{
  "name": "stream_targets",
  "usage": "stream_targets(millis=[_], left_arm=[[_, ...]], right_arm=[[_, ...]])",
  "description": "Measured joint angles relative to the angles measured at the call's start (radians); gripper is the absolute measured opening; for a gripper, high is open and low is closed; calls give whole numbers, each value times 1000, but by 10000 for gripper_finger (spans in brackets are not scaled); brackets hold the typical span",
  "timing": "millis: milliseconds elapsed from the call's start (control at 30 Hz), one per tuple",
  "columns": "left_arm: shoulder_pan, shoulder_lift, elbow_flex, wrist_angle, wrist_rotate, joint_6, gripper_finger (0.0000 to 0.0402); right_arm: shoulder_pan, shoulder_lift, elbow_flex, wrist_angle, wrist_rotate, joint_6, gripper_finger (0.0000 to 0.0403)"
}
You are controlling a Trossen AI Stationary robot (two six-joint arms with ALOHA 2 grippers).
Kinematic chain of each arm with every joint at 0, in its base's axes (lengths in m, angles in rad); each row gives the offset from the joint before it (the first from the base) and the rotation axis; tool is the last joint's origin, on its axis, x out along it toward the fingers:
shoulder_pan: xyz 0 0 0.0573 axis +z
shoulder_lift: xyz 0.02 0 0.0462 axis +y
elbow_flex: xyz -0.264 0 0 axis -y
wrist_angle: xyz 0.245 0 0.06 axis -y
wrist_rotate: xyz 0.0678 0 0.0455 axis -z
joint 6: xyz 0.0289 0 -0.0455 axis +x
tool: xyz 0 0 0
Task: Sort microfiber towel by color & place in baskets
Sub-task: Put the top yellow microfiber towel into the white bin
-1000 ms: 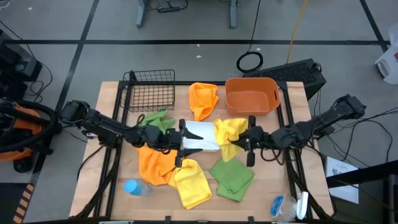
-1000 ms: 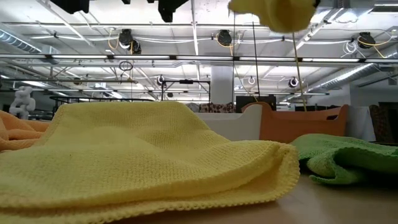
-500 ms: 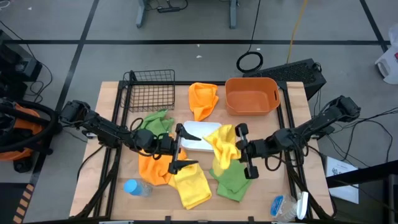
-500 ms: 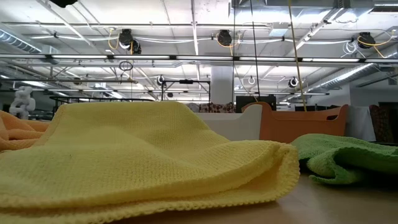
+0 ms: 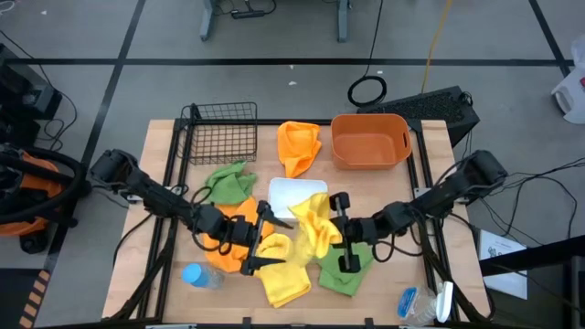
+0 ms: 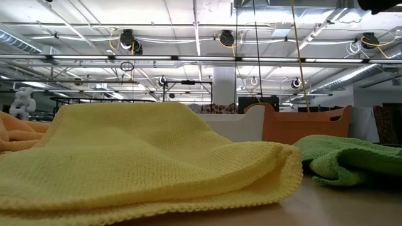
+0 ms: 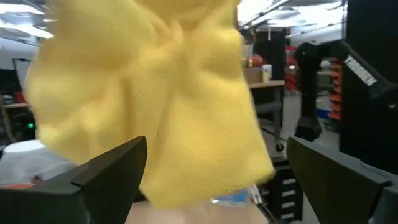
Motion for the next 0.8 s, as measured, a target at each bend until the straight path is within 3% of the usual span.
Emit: stream_targets(millis=[400, 800], left_arm=[[-16, 83, 3, 154, -112, 87, 389], [-2, 83, 126, -1, -198, 211, 389]], right_arm=[[9, 7, 0, 11, 5, 5, 11], [9, 7, 0, 12, 57, -44, 11]])
